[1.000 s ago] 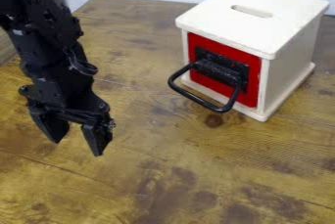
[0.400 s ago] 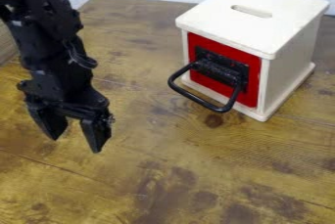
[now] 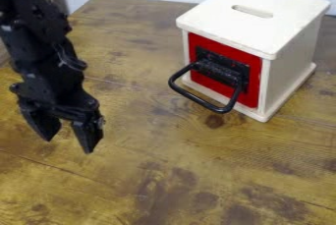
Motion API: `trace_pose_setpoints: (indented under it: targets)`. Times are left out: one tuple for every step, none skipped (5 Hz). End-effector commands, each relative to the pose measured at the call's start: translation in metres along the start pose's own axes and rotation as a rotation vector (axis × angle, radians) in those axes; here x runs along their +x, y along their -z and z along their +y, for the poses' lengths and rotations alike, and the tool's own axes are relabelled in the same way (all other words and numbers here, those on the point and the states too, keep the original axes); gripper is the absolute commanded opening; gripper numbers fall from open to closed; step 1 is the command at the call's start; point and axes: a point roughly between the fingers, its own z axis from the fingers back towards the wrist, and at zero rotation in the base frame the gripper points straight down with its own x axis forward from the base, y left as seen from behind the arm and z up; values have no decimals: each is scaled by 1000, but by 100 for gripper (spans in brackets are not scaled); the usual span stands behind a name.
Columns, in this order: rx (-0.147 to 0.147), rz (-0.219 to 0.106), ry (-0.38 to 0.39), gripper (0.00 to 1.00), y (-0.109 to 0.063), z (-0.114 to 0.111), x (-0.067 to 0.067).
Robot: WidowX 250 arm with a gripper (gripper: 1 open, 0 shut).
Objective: Close the drawer
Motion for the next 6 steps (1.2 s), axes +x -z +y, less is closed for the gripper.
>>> trace_pose_setpoints:
  targets:
    - [9,-37,-32,100,-15,-10,-3]
    - [8,-57,-26,100,-22,-26,-3]
    - [0,-53,22,100,-21,-20,7]
    - [-3,-45,37,100,-14,-9,12]
    - [-3,-58,48,100,-13,-4,14]
    - [1,-46,19,100,-13,-1,10]
